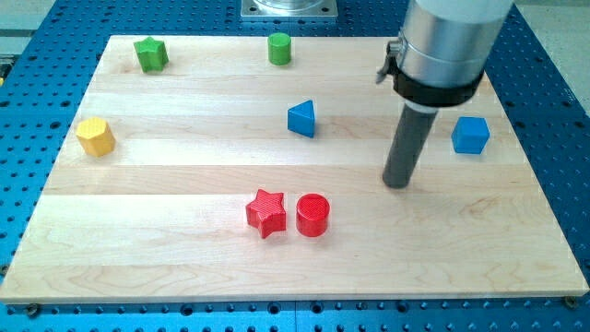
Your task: Slide the blue triangle diagonal to the green circle
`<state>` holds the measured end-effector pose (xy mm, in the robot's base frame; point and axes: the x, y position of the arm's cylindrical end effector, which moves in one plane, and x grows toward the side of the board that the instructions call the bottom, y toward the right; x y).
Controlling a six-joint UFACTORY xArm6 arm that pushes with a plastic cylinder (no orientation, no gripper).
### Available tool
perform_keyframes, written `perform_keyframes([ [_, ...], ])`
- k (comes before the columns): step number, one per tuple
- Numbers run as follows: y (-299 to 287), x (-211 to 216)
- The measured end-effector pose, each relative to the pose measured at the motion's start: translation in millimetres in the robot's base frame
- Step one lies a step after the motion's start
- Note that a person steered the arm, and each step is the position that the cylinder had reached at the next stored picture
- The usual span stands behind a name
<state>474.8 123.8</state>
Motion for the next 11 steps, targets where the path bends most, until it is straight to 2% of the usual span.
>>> perform_keyframes([
  [1, -4.1, -7.5],
  [2, -14.3, 21.0],
  [3, -39.8, 30.3],
  [4, -68.1, 20.4],
  [5, -71.4, -46.4],
  [6, -121.5, -105.3],
  [7, -178.0, -127.9],
  [8, -203.5, -121.7],
  [9, -206.4, -184.0],
  [10, -179.3, -221.2],
  [11, -260.8, -177.6],
])
